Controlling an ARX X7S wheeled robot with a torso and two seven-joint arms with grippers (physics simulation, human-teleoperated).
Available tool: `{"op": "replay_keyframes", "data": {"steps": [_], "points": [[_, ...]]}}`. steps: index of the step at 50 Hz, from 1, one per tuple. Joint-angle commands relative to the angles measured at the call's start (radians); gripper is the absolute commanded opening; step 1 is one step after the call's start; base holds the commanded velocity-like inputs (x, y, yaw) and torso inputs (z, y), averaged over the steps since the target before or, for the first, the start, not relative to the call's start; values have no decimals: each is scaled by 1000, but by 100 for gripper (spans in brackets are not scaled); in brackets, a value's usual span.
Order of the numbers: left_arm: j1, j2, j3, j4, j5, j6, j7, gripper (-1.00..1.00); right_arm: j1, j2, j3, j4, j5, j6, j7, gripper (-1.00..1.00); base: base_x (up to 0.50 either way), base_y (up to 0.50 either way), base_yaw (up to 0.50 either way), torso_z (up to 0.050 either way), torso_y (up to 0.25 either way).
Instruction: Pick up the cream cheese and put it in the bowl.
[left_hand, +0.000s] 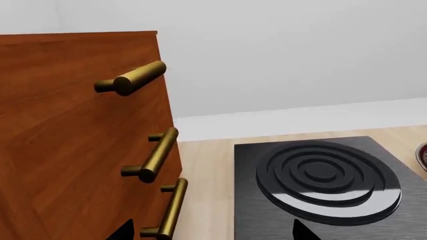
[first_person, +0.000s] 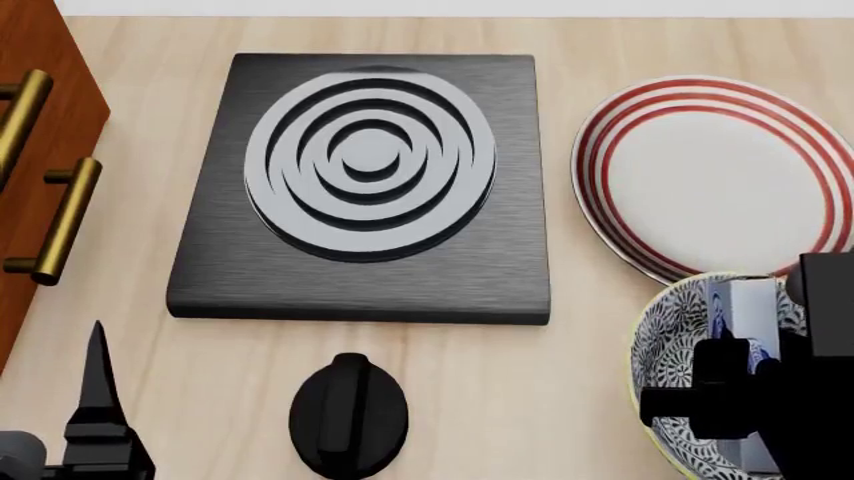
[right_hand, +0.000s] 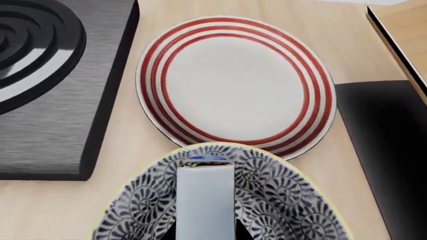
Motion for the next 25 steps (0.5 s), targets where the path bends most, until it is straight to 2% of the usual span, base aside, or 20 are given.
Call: {"op": "replay_keyframes", "data": {"steps": [1,25], "points": [[-4,-2,1,0,-4,-5,-3,100,13,-5,5,7,-31,7,-11,-100,0,0,0,0,10],[-2,-5,5,-4,-3,3,-7,100,5,-29,-9,48,-59,-9,-42,-100,0,0,0,0,0]]}}
